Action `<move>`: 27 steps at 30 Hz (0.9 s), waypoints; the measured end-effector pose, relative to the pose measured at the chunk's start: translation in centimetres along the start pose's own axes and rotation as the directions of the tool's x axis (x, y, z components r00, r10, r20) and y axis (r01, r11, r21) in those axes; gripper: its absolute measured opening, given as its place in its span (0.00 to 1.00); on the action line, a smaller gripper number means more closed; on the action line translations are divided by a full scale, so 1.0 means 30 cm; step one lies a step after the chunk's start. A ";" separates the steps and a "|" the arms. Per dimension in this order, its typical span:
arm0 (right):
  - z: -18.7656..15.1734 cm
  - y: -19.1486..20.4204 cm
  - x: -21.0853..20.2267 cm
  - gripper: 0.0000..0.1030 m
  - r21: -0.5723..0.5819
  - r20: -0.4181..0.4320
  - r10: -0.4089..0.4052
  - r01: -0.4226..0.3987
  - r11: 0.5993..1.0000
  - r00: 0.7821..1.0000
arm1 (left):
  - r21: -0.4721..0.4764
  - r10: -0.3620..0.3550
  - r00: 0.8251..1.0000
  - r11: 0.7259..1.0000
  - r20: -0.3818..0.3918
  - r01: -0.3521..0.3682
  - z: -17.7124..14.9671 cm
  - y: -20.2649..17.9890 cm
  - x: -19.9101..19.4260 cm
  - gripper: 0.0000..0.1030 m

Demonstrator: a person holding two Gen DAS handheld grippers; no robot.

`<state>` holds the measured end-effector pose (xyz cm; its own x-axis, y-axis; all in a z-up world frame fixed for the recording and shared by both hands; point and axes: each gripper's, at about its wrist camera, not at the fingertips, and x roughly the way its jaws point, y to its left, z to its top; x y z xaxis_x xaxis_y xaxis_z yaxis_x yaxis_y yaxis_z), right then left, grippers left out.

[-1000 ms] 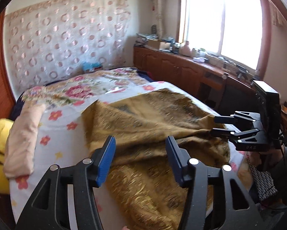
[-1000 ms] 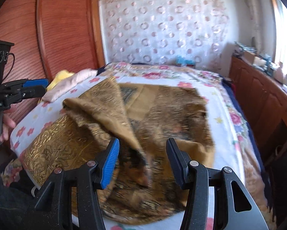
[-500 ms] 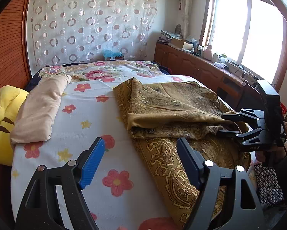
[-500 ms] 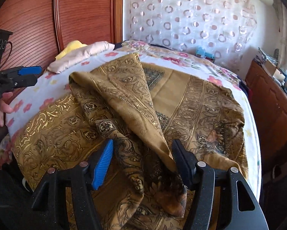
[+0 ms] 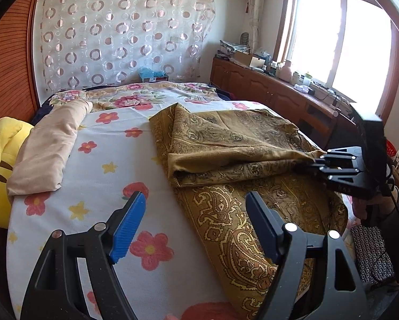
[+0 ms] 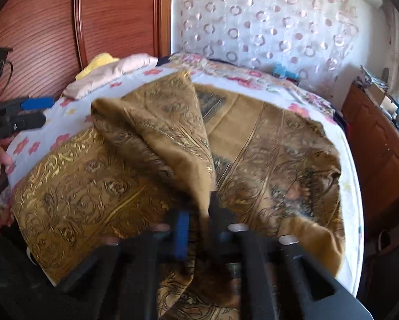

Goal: Fold small clothes
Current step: 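Grasp the shirt fold with the right gripper and lift it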

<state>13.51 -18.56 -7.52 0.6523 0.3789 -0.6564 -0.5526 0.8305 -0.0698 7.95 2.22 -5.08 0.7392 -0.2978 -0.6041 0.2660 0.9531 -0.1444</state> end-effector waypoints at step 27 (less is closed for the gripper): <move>-0.009 -0.123 -0.250 0.44 0.094 0.089 -0.177 0.169 0.981 0.980 | 0.019 -0.011 1.000 1.000 0.006 0.010 0.008 -0.055 0.017 0.77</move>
<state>10.50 -24.57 -2.55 0.7833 0.2605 -0.5644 -0.3832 0.9173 -0.1084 8.03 0.48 -4.96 0.7399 -0.3082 -0.5979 0.2857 0.9487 -0.1354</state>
